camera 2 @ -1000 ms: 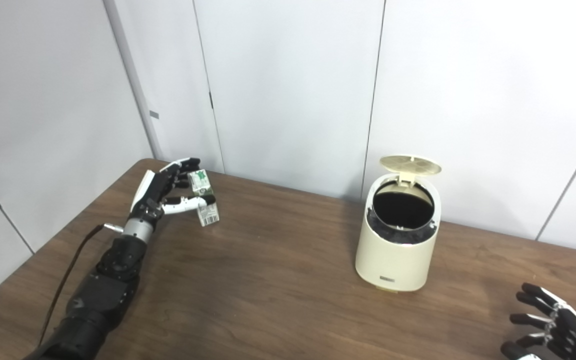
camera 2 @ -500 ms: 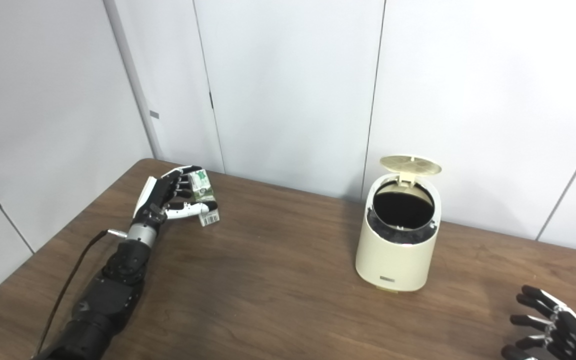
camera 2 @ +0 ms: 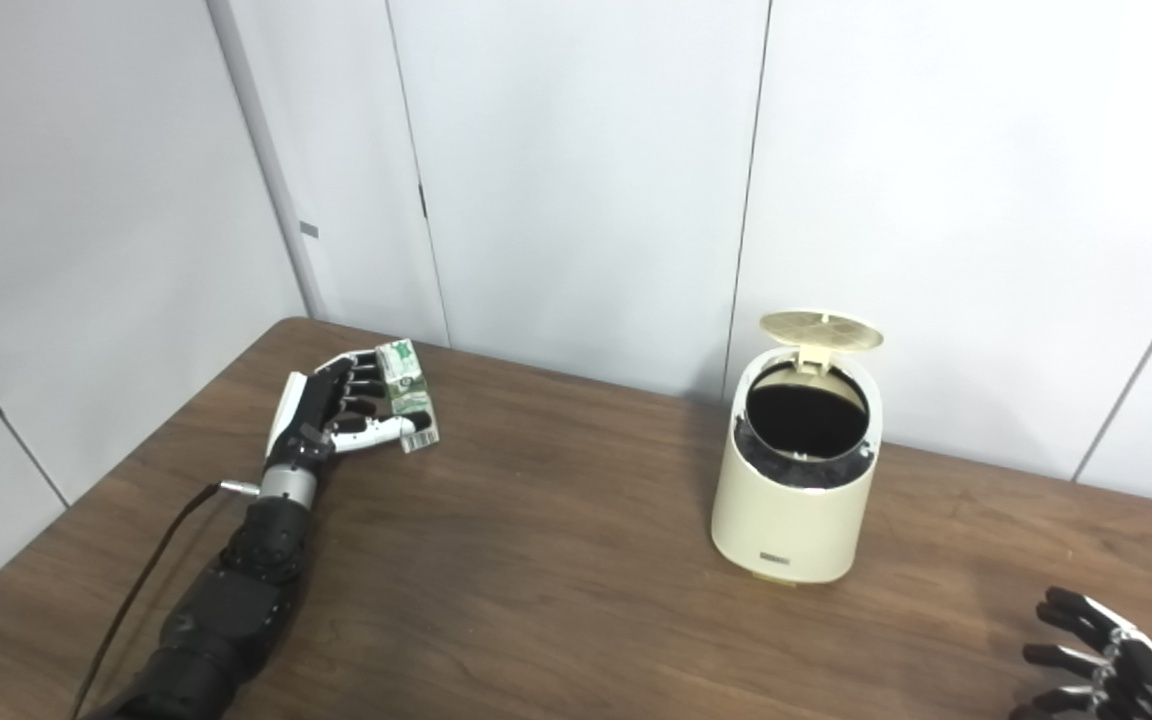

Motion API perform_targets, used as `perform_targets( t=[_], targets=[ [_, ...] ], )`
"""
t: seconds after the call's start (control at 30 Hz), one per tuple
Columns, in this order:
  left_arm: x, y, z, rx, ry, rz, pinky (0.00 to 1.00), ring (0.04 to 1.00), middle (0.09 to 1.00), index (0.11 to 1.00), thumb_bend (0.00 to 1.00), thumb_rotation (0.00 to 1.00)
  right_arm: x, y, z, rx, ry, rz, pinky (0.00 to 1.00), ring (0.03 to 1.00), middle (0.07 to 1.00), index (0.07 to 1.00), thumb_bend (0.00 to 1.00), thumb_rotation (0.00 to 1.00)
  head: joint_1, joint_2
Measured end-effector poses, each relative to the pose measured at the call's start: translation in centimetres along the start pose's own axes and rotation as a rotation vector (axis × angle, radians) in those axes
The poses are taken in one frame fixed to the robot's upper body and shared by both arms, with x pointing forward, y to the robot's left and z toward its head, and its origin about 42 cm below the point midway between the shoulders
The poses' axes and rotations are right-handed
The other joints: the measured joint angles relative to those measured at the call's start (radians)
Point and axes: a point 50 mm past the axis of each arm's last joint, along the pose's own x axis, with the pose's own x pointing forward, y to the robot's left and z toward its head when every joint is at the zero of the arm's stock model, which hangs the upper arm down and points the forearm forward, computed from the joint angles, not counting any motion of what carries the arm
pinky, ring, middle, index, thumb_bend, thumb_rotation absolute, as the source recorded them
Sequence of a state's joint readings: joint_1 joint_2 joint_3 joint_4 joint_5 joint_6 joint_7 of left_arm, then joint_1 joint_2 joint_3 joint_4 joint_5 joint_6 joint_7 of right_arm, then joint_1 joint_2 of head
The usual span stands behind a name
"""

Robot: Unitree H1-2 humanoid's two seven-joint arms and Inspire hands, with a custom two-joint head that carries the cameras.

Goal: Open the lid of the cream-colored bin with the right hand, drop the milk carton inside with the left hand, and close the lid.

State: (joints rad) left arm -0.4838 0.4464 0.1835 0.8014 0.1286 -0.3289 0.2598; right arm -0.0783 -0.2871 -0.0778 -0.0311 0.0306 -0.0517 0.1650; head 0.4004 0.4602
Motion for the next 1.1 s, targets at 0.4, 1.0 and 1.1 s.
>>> perform_targets(
  t=[0.4, 1.0, 1.1],
  targets=[
    [0.4, -1.2, 0.1, -0.032, -0.017, 0.104, 0.55, 0.615, 0.650, 0.647, 0.89, 0.08, -0.1, 0.0, 0.2, 0.005, 0.002, 0.007, 0.51, 0.713, 0.809, 0.793, 0.99, 0.43, -0.011, 0.008],
    [1.5, -2.5, 0.2, -0.057, 0.012, 0.046, 0.57, 0.632, 0.659, 0.659, 0.91, 0.08, -1.1, 0.1, 0.3, 0.010, 0.002, 0.012, 0.50, 0.696, 0.803, 0.780, 0.99, 0.43, -0.031, 0.018],
    [1.5, -2.6, 0.2, -0.056, 0.012, 0.043, 0.57, 0.630, 0.657, 0.657, 0.92, 0.07, -1.1, 0.1, 0.2, 0.010, 0.003, 0.010, 0.50, 0.700, 0.804, 0.782, 0.99, 0.43, -0.032, 0.018]
  ],
)
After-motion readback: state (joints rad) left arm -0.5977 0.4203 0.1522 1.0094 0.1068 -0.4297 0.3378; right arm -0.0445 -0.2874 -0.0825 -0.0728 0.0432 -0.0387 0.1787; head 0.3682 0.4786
